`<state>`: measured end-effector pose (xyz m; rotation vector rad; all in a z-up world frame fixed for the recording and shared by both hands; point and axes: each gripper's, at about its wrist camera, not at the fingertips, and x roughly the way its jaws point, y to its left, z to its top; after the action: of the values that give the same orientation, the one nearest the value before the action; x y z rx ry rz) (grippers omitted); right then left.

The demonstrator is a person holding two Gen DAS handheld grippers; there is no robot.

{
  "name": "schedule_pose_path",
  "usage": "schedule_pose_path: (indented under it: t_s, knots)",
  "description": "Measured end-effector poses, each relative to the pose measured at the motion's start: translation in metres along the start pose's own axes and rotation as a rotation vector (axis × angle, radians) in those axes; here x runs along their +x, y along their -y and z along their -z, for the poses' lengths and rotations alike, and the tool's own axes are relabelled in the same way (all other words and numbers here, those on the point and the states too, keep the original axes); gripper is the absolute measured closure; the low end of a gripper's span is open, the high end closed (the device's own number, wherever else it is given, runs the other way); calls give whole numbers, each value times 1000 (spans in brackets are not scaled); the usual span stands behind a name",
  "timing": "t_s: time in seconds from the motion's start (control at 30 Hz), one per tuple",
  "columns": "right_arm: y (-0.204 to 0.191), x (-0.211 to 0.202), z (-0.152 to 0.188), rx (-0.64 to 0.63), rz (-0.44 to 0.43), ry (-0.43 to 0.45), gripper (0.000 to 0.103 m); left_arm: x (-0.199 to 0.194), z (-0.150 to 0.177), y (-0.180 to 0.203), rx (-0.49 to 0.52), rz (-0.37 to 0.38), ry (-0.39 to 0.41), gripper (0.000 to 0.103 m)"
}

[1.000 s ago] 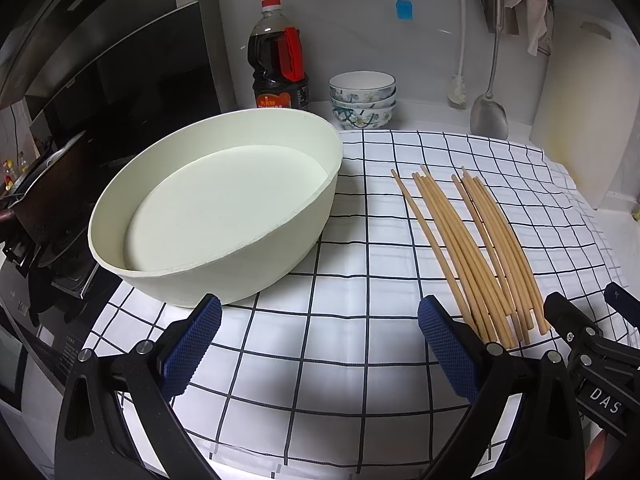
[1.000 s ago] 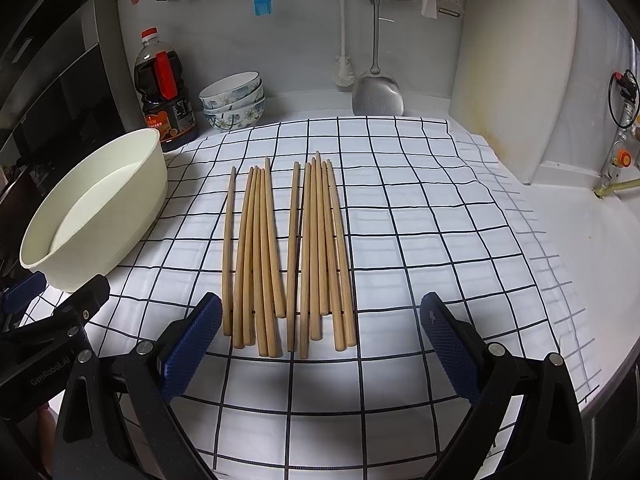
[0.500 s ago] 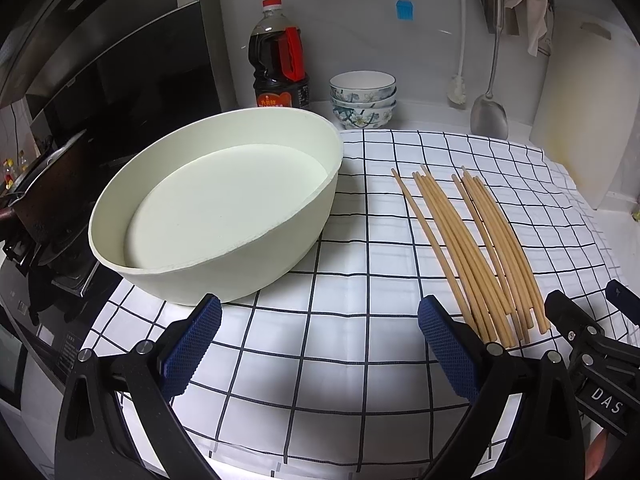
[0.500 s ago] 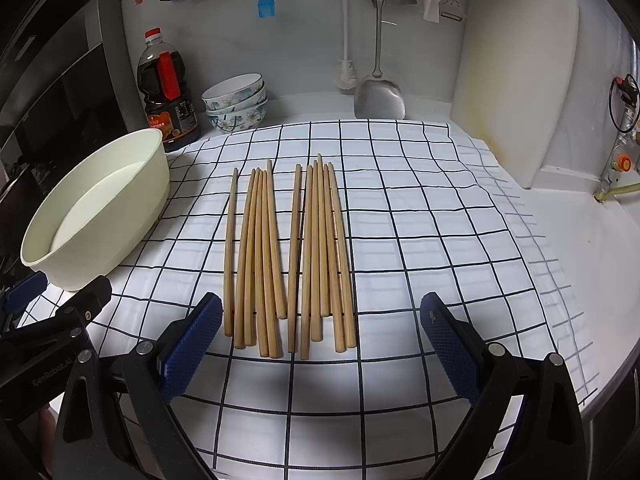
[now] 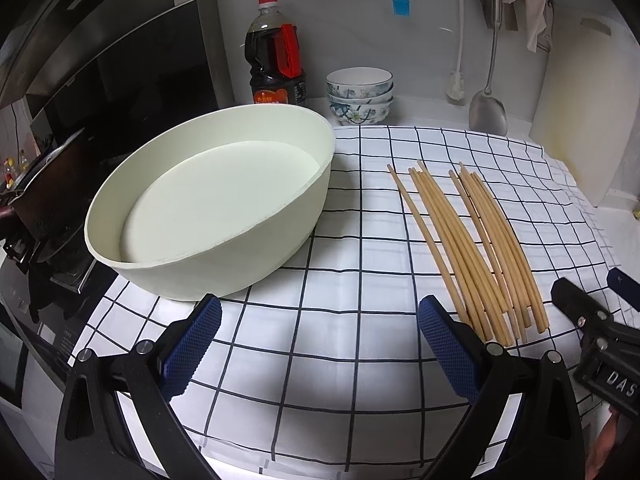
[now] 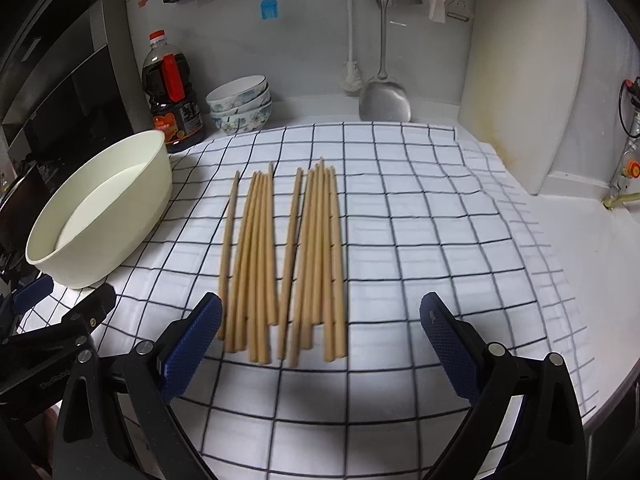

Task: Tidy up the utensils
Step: 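Lower the left gripper toward one chopstick while the right gripper lowers toward another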

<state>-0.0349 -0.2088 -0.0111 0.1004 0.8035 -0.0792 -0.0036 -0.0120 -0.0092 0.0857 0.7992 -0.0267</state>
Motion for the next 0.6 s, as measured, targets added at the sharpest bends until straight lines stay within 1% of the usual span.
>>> schedule_pose_path:
  t_s: [0.07, 0.17, 0.27, 0.4, 0.5, 0.6]
  knots:
    - [11, -1, -4, 8, 4, 22, 8, -1, -2, 3, -4, 13, 0, 6]
    - [26, 1, -10, 16, -2, 20, 8, -1, -6, 11, 5, 44, -2, 6]
    - [38, 7, -17, 35, -41, 12, 8, 2, -10, 21, 22, 75, -9, 6]
    - [41, 23, -27, -1, -21, -18, 8, 12, -11, 31, 31, 61, -27, 6]
    - [41, 46, -36, -36, -14, -67, 8, 21, -12, 34, 20, 61, -49, 6]
    - [45, 66, -42, -35, -19, -93, 8, 31, -12, 39, 14, 44, -67, 6]
